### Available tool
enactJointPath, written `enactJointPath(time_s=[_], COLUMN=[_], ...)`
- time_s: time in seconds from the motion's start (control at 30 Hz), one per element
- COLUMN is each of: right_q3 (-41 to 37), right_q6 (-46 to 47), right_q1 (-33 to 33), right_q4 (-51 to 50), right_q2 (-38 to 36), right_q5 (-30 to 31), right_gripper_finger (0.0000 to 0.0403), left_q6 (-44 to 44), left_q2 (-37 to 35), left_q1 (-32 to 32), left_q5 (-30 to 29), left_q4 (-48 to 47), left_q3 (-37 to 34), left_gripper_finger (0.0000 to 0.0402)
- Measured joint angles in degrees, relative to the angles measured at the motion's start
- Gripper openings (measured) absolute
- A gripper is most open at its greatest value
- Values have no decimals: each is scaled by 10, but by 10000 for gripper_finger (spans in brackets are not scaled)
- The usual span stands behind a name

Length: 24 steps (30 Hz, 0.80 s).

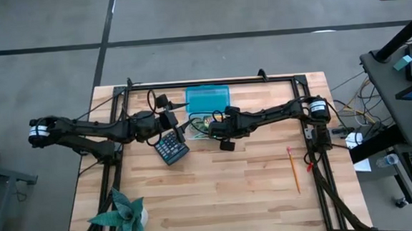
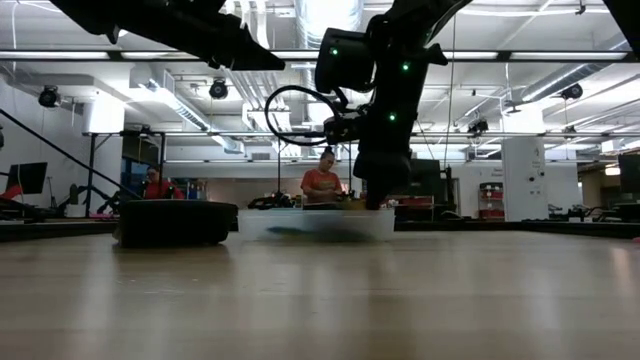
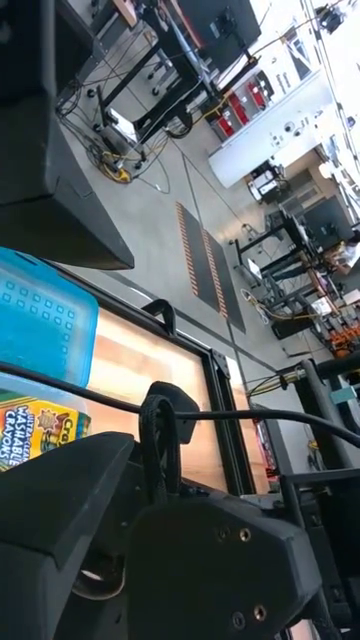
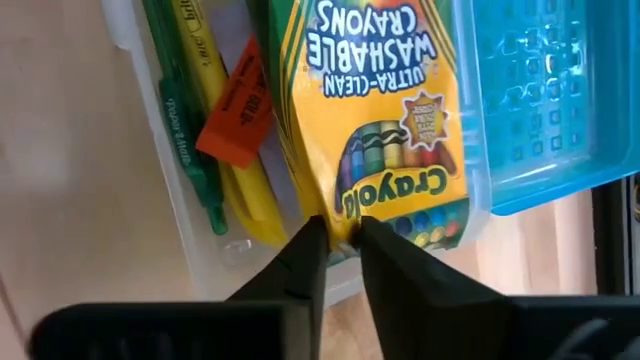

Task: Pack school essentials
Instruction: Put the yellow crayon box into the blue supply box, then put the orange pencil into the blue supply box

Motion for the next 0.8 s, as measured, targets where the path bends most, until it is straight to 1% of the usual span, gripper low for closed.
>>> enactJointPath(time_s=[0.1,0.23,0.43,0.53,0.57,0.6,0.7,0.73,0.8], right_q3=[3,18,23,7,1,-5,-41,-56,-89], right_q6=[4,4,25,80,111,148,264,297,363], right_q1=[0,3,19,36,40,42,46,52,68], right_q4=[-6,-35,-95,-139,-153,-166,-174,-171,-170], right_q2=[-1,-15,-80,-136,-157,-175,-234,-252,-286], right_q5=[0,-1,-15,-22,-39,-68,-185,-209,-236], right_gripper_finger=[86,109,112,107,106,104,103,105,111], left_q6=[-1,-2,-16,-18,-18,-18,-29,-31,-33], left_q2=[0,0,0,0,0,0,0,0,0], left_q1=[0,0,0,0,0,0,0,0,0], left_q5=[0,0,4,4,5,5,5,5,5], left_q4=[0,0,0,0,0,0,0,0,10], left_q3=[0,0,0,0,0,0,0,0,1], left_gripper_finger=[262,262,262,262,262,262,262,262,262])
